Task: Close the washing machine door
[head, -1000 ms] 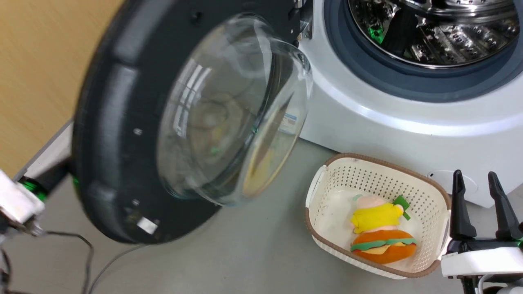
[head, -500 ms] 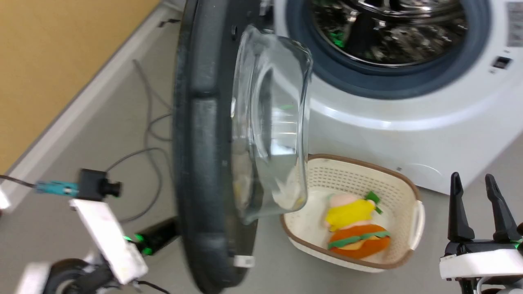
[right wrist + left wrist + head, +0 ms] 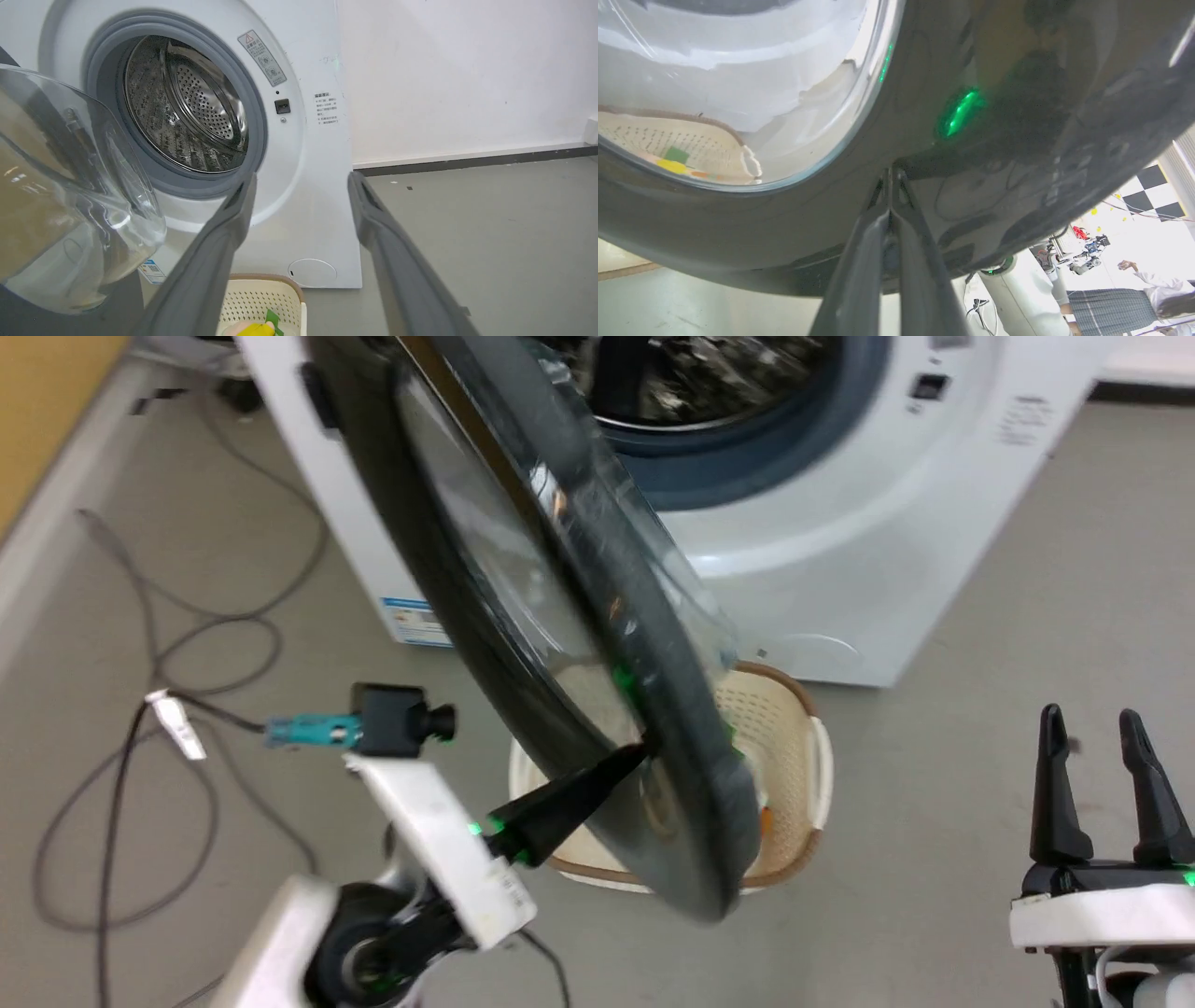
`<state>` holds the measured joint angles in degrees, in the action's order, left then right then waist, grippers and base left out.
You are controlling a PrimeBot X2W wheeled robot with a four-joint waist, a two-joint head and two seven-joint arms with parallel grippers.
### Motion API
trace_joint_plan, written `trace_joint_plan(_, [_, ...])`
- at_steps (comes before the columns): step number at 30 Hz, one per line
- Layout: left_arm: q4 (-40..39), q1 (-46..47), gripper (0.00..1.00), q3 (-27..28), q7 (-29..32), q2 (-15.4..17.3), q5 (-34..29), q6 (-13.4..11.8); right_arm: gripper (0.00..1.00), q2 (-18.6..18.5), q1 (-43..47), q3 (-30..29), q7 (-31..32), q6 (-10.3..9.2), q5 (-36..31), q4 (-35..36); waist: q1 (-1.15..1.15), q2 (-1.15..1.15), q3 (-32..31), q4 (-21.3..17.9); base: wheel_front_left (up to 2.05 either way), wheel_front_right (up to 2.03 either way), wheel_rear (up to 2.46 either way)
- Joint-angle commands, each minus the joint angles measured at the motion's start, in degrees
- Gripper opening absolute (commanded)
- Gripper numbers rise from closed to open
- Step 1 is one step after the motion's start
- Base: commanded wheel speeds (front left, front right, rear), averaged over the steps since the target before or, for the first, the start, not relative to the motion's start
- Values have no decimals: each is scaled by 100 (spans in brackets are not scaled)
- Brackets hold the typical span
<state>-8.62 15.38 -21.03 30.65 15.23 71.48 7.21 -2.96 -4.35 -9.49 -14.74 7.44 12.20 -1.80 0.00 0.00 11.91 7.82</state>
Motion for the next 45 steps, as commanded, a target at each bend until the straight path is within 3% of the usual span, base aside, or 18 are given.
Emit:
trace_joint_plan(1, [125, 173, 0, -150, -210, -86, -83, 27, 100, 8, -115, -5, -26, 5, 27, -5, 0, 0, 178, -329, 0, 0, 0])
trace_joint_plan(10, [1424, 957, 0, -855, -1834, -252, -528, 27, 100, 8, -232, 23, -26, 5, 130, -16, 0, 0, 324, -852, 0, 0, 0])
trace_joint_plan(16, [2048, 1077, 0, -1160, -2826, -11, -962, 27, 100, 8, -195, 10, -26, 5, 165, -31, 0, 0, 275, -959, 0, 0, 0])
trace_joint_plan(19, [2353, 1039, 0, -1157, -3574, 151, -1508, 2, 100, 8, -123, -22, -26, 5, 174, -51, 0, 0, 162, -939, 0, 0, 0])
trace_joint_plan(24, [2639, 1021, 0, -976, -4484, 426, -2721, -600, 100, 8, 1, -65, -26, 5, 142, -41, 0, 0, -70, -790, 0, 0, 0])
trace_joint_plan(32, [1875, 574, 0, 262, -4562, 278, -4357, -1494, 100, 8, 128, -68, -26, 5, 48, 55, 0, 0, -418, -564, 0, 0, 0])
trace_joint_plan(38, [1764, -23, 0, 855, -4563, 95, -5201, -1771, 100, 8, 263, 28, -26, 5, -12, 141, 0, 0, -642, -539, 0, 0, 0])
trace_joint_plan(39, [1748, -115, 73, 899, -4563, 51, -5304, -1792, 100, 8, 288, 40, -26, 5, -28, 162, 0, 0, -668, -539, 0, 0, 0])
trace_joint_plan(40, [1760, -209, 100, 921, -4564, -4, -5351, -1771, 100, 8, 314, 50, -26, 5, -46, 182, 0, 0, -694, -538, 0, 0, 0])
trace_joint_plan(45, [1799, -532, 100, 1113, -4564, -153, -5767, -1784, 100, 8, 455, 149, -26, 5, -141, 238, 0, 0, -802, -560, 0, 0, 0])
